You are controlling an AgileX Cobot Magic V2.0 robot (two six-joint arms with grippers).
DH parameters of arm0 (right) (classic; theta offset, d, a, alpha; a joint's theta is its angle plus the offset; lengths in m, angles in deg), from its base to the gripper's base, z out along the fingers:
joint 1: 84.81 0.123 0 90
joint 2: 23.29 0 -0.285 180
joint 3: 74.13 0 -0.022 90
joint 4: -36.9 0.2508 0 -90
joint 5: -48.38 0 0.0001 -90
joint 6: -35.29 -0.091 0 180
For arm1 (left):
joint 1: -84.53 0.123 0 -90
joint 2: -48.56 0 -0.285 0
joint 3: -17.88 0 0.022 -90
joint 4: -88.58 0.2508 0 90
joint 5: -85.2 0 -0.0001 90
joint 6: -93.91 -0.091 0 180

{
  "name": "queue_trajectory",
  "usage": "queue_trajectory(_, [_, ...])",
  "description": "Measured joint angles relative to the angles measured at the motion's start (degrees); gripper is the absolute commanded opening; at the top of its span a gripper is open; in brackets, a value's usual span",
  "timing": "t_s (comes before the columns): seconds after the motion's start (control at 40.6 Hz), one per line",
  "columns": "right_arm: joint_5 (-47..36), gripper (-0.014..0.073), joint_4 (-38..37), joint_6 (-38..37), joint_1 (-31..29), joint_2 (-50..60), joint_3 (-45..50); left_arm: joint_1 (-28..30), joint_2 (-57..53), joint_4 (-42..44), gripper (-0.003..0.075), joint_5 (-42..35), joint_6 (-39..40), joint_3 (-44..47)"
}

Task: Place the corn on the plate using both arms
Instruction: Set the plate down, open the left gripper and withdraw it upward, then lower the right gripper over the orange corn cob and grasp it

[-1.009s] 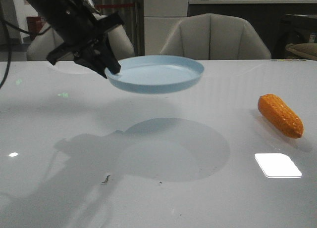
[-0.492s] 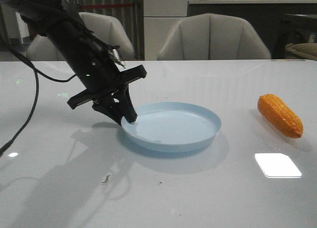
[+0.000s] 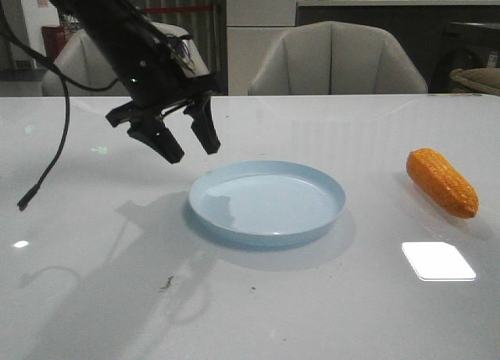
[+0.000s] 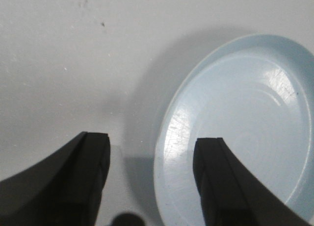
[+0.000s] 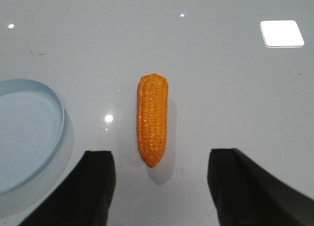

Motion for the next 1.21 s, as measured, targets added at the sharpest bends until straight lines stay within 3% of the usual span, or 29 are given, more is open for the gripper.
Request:
queue_trajectory(0.123, [0.00,0.0520,0.00,0.00,0.00,0.00,0.00,2.98,-0.49,2.21,0.0449,2.96,0.00,-6.39])
queue_trajectory(0.246, [0.87,0.0520,0.00,0.00,0.00,-0.40,-0.98,5.33,-3.91,5.69,0.0449,0.45,0.00,-10.15])
queue_trajectory(0.542, [6.33,0.0524,0.00,0.00,0.00,-9.83,-12.17,6.67,-21.09,20.16,0.0449,-9.78,-0.07,-6.69])
queue_trajectory(0.689, [8.18,0.0524,0.00,0.00,0.00,-18.32,-19.30,6.78,-30.27,21.90,0.0449,-16.62,-0.07,6.61])
queue_trajectory(0.985, [15.47,0.0524,-0.04,0.46,0.08,-36.27,-36.53,9.35,-55.16,22.03,0.0449,-36.47,-0.07,47.12])
queue_trajectory(1.206, [25.33,0.0524,-0.04,1.41,0.67,-49.32,-47.63,10.95,-69.78,22.03,0.0449,-41.90,-0.07,60.98])
